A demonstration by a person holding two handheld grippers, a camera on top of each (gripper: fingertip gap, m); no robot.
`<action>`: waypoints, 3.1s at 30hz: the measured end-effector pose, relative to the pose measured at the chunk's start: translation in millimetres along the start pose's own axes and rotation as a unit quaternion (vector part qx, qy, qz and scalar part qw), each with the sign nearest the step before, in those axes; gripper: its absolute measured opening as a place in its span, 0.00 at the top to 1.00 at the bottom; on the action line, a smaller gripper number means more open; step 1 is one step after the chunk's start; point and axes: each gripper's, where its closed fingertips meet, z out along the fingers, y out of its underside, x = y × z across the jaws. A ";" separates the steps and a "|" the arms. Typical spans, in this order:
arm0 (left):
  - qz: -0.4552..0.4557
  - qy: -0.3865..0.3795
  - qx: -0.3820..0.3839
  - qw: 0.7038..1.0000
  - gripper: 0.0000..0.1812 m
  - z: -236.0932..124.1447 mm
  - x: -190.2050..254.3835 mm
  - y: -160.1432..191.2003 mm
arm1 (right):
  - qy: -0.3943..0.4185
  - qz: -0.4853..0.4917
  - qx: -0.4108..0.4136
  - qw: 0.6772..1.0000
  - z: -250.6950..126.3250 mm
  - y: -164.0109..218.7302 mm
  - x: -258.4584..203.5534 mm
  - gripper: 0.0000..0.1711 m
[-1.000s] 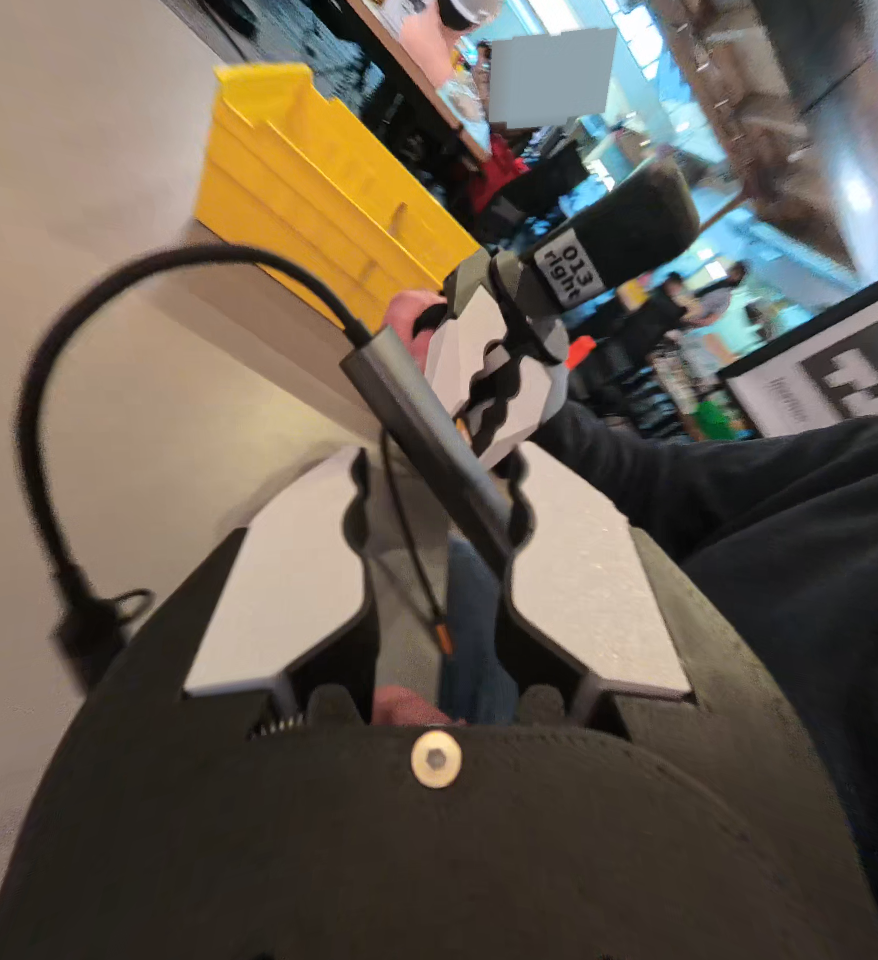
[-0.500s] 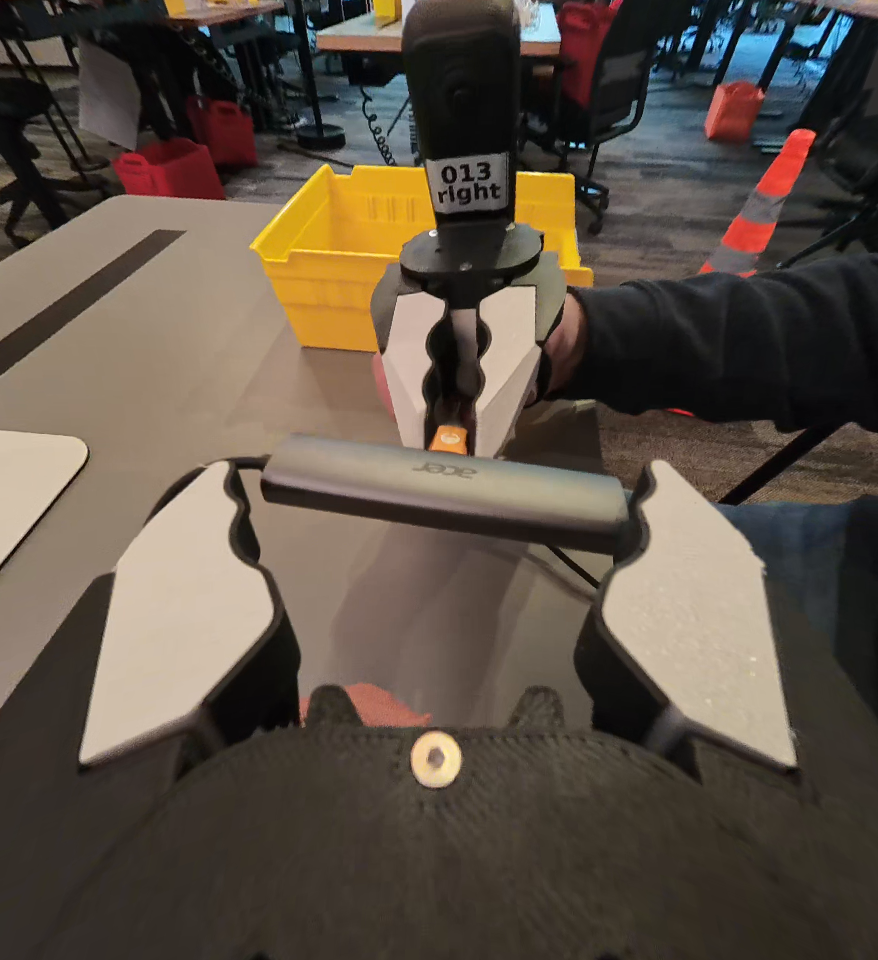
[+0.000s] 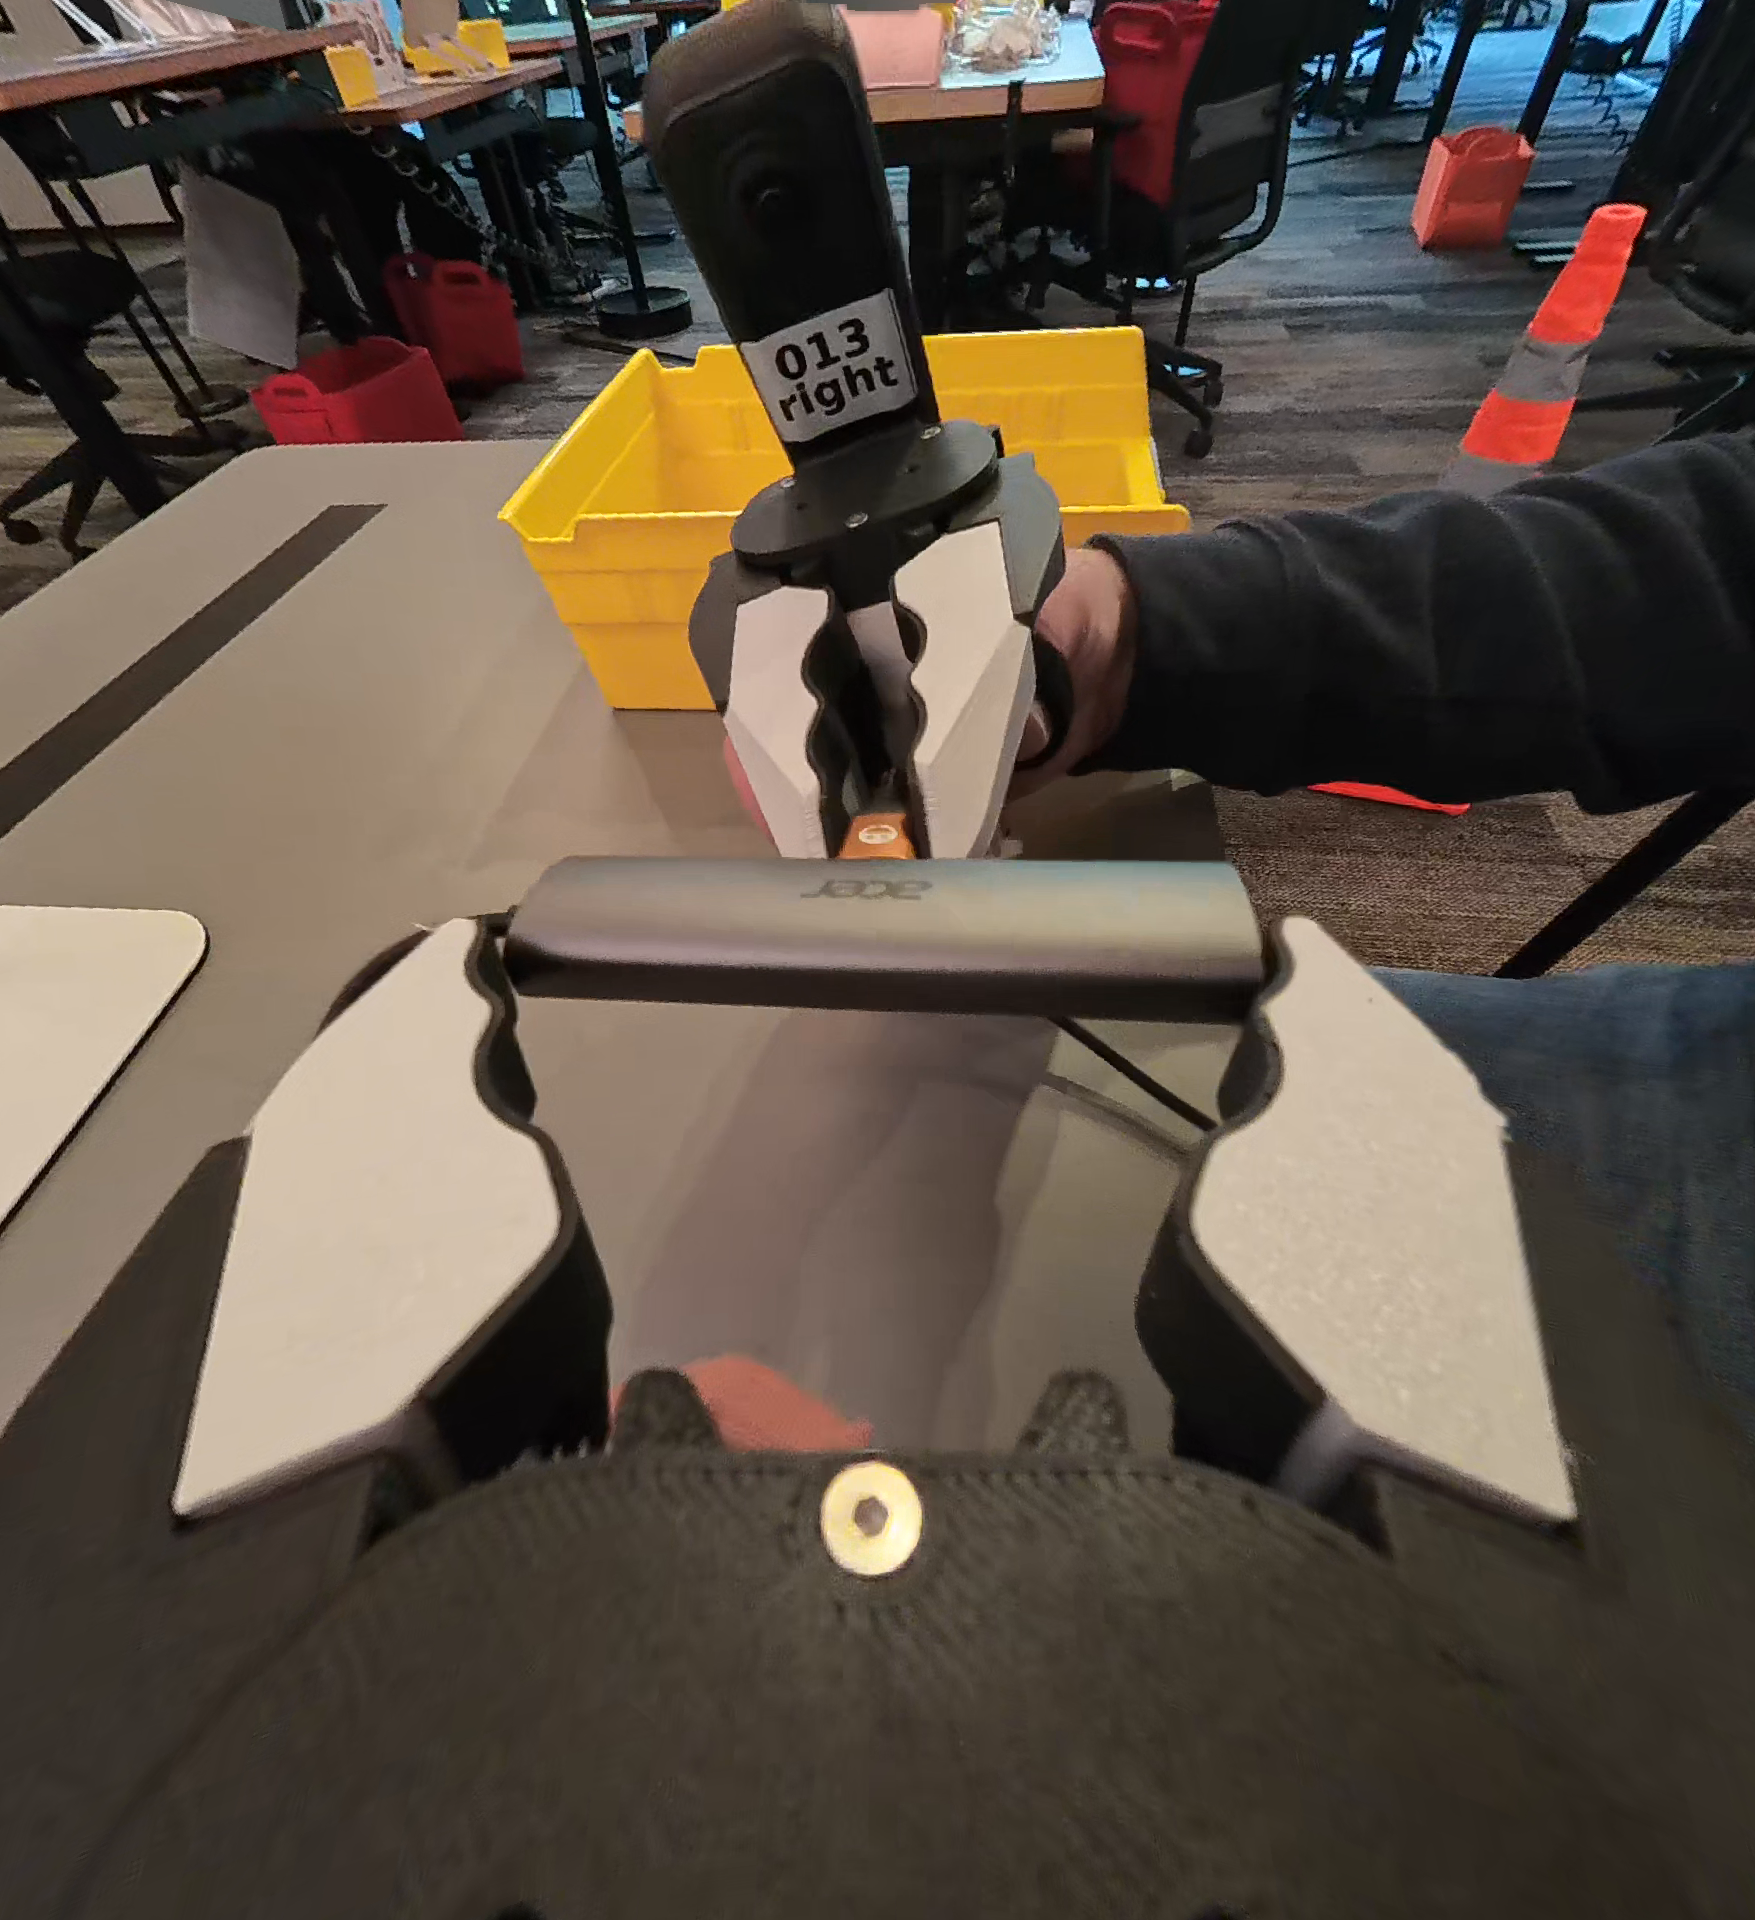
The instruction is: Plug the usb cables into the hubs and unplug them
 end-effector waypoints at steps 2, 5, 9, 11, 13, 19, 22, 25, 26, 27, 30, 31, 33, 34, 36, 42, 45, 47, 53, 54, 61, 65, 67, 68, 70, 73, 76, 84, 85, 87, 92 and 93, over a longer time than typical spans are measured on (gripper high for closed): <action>-0.001 -0.004 -0.005 1.000 0.30 -0.5 -1.7 1.6 | 0.005 -0.002 -0.008 1.000 0.5 1.6 1.7 0.93; 0.010 -0.023 -0.032 0.999 0.29 -5.4 -5.4 4.8 | 0.022 -0.012 -0.029 0.999 1.6 5.4 5.6 0.93; 0.063 -0.029 -0.122 0.990 0.26 -15.6 -6.7 8.0 | 0.040 -0.029 -0.075 0.996 3.5 14.9 8.7 0.93; 0.097 -0.022 -0.159 0.982 0.26 -14.5 -5.5 3.7 | 0.045 -0.039 -0.104 0.993 6.3 20.6 9.8 0.93; 0.134 -0.009 -0.217 0.967 0.24 -9.2 -4.8 7.4 | 0.043 -0.047 -0.118 0.991 10.9 21.7 8.6 0.93; 0.120 0.053 -0.355 0.925 0.20 -7.5 -3.7 45.3 | 0.050 -0.059 -0.117 0.990 17.1 14.9 8.3 0.93; 0.113 0.061 -0.357 0.925 0.21 -6.2 -0.7 46.9 | 0.050 -0.052 -0.117 0.991 16.3 15.4 8.0 0.93; 0.114 0.046 -0.359 0.925 0.22 -3.9 -5.7 49.0 | 0.063 -0.043 -0.122 0.990 14.2 17.3 12.4 0.93; 0.114 0.044 -0.364 0.924 0.21 -3.6 -7.0 50.8 | 0.068 -0.040 -0.126 0.989 14.0 18.6 13.8 0.93; 0.110 0.043 -0.368 0.922 0.21 -3.4 -8.0 52.4 | 0.072 -0.037 -0.129 0.988 13.9 19.8 15.1 0.93; 0.113 0.046 -0.370 0.921 0.22 -2.1 -9.8 53.0 | 0.077 -0.032 -0.126 0.989 12.8 20.4 17.3 0.93; 0.113 0.053 -0.375 0.919 0.22 -2.5 -9.3 53.9 | 0.077 -0.032 -0.126 0.989 13.1 21.0 17.5 0.93; 0.105 0.062 -0.373 0.920 0.22 -2.1 -10.5 54.1 | 0.083 -0.040 -0.125 0.988 12.8 21.5 19.3 0.93; 0.091 0.077 -0.371 0.921 0.22 -2.3 -8.6 54.2 | 0.084 -0.051 -0.126 0.987 13.0 21.8 19.3 0.93; 0.065 0.094 -0.361 0.926 0.23 -2.4 -8.6 51.7 | 0.097 -0.074 -0.123 0.985 13.2 19.9 21.7 0.93; -0.015 0.121 -0.290 0.949 0.23 -0.6 -11.5 29.6 | 0.123 -0.097 -0.053 0.986 10.6 2.0 27.1 0.89; -0.044 0.133 -0.246 0.959 0.23 0.0 -9.8 17.2 | 0.111 -0.095 0.004 0.989 8.7 -7.8 23.7 0.91; -0.057 0.137 -0.229 0.962 0.23 -0.3 -10.0 13.3 | 0.100 -0.073 0.040 0.992 7.0 -12.2 23.5 0.91; -0.071 0.138 -0.204 0.967 0.24 0.3 -8.0 14.3 | 0.079 -0.049 0.073 0.993 7.5 -12.6 21.4 0.92; -0.070 0.136 -0.201 0.968 0.24 0.4 -8.4 13.4 | 0.078 -0.047 0.077 0.993 7.6 -13.2 21.3 0.92; -0.062 0.135 -0.197 0.969 0.24 -0.1 -7.8 13.7 | 0.070 -0.044 0.083 0.993 8.4 -13.2 20.4 0.92; -0.046 0.125 -0.205 0.970 0.23 -1.8 -8.7 15.7 | 0.081 -0.059 0.073 0.992 9.0 -13.3 20.4 0.92; -0.025 0.110 -0.217 0.970 0.22 -3.1 -11.7 17.9 | 0.086 -0.066 0.061 0.992 9.0 -11.5 21.2 0.93; -0.019 0.104 -0.227 0.968 0.21 -3.5 -13.2 19.9 | 0.087 -0.070 0.055 0.992 9.3 -10.6 21.0 0.93; 0.004 0.102 -0.272 0.957 0.20 -5.0 -12.9 29.6 | 0.088 -0.080 0.040 0.992 10.6 -8.7 20.6 0.93; 0.031 0.105 -0.315 0.943 0.19 -5.4 -12.8 37.9 | 0.092 -0.092 0.025 0.991 11.6 -7.7 20.9 0.93; 0.028 0.115 -0.321 0.940 0.19 -4.5 -13.8 35.7 | 0.096 -0.094 0.034 0.990 9.6 -10.7 21.8 0.93; 0.026 0.111 -0.300 0.947 0.20 -0.7 -18.9 30.2 | 0.107 -0.075 0.062 0.989 5.4 -13.3 26.2 0.93; 0.028 0.106 -0.294 0.950 0.20 0.2 -19.6 29.5 | 0.108 -0.073 0.065 0.989 4.7 -13.6 26.6 0.92; 0.027 0.097 -0.282 0.954 0.20 2.7 -20.9 27.6 | 0.110 -0.066 0.076 0.989 2.8 -14.6 27.3 0.92; 0.023 0.094 -0.265 0.959 0.20 4.9 -21.9 23.7 | 0.108 -0.046 0.106 0.987 0.5 -15.8 27.6 0.93; 0.021 0.097 -0.264 0.959 0.20 4.8 -21.5 23.3 | 0.107 -0.044 0.110 0.987 0.5 -15.9 27.7 0.93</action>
